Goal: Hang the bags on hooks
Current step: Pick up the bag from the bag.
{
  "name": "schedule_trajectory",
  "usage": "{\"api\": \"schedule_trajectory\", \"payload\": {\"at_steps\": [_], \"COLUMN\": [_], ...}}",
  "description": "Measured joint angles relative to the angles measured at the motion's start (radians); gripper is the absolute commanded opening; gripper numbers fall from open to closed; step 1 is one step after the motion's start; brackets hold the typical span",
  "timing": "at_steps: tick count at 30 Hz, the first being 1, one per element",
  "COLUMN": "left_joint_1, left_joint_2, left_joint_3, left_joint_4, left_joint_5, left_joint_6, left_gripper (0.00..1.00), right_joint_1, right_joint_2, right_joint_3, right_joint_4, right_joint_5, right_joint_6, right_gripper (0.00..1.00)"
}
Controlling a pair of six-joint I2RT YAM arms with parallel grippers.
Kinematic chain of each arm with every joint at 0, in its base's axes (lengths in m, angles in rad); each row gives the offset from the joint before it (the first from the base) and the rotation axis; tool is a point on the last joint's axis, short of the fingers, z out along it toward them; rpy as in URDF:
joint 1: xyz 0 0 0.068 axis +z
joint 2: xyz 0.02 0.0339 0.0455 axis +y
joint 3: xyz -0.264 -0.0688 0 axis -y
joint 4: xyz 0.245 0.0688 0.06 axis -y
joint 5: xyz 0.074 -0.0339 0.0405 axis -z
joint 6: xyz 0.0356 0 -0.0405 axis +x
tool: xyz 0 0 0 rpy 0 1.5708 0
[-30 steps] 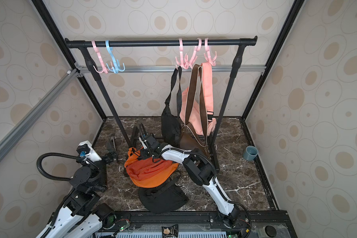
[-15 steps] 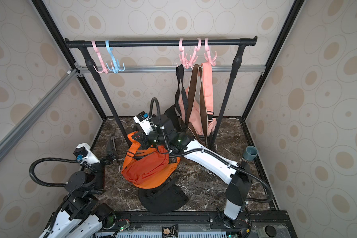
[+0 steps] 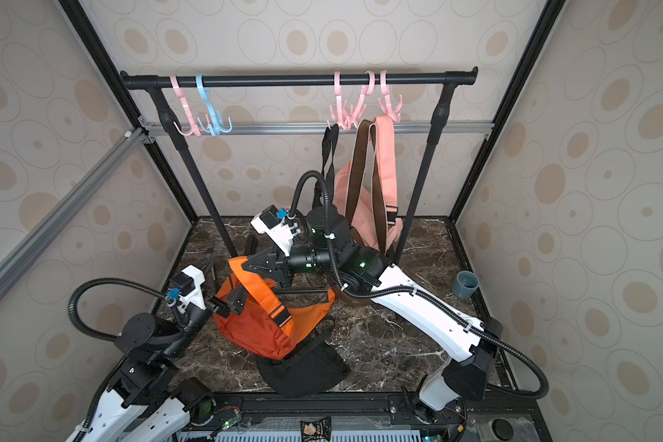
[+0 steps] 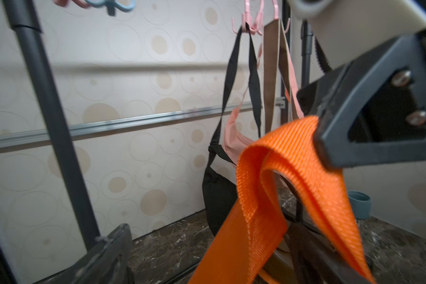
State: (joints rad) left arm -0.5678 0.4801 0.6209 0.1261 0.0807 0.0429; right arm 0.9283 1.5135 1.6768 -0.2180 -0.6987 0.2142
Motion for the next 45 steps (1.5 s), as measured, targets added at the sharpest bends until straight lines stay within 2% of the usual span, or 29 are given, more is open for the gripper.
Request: {"api": "schedule_trajectory", "payload": {"at_steps": [4, 11, 18, 30, 32, 36, 39, 41, 44, 45], "left_joint_1": [-0.002, -0.005, -0.006, -0.006, -0.006, -0.006, -0.006, -0.006, -0.008, -0.008], "left_joint_2": [0.011, -0.003, 0.1, -0.026, -0.019, -0.002, 0.002, 0.005, 0.008, 0.008], "left_joint_3": [-0.006, -0.043, -0.03, -0.045, -0.045, -0.045, -0.044, -0.039, -0.008, 0.007], "left_joint_4": [-0.023, 0.012, 0.021, 0.022, 0.014, -0.017, -0.034, -0.039, -0.05, -0.052], "left_joint_5": [0.042, 0.035, 0.154, 0.315, 0.324, 0.298, 0.253, 0.228, 0.193, 0.183], "left_joint_6": [0.01, 0.013, -0.026, -0.136, -0.142, -0.132, -0.114, -0.099, -0.074, -0.066], "left_gripper": [1.0, 0.98, 1.0, 0.99, 0.92, 0.68, 0.44, 0.4, 0.24, 0.14], "right_joint_1": [0.0, 0.0, 0.0, -0.005, -0.005, -0.005, -0.005, -0.006, -0.017, -0.028], "right_joint_2": [-0.052, -0.127, -0.116, -0.103, -0.093, -0.087, -0.105, -0.13, -0.178, -0.201], "right_joint_3": [0.0, -0.011, -0.011, -0.011, -0.011, -0.011, -0.011, -0.011, -0.011, -0.013], "right_joint_4": [-0.01, 0.009, 0.031, 0.042, 0.051, 0.066, 0.052, 0.007, -0.068, -0.091], "right_joint_5": [-0.055, -0.172, -0.273, -0.299, -0.305, -0.322, -0.318, -0.294, -0.234, -0.2], "right_joint_6": [-0.011, 0.006, 0.054, 0.067, 0.077, 0.097, 0.084, 0.06, 0.017, 0.006], "right_gripper": [0.0, 0.0, 0.0, 0.0, 0.0, 0.0, 0.0, 0.0, 0.0, 0.0]}}
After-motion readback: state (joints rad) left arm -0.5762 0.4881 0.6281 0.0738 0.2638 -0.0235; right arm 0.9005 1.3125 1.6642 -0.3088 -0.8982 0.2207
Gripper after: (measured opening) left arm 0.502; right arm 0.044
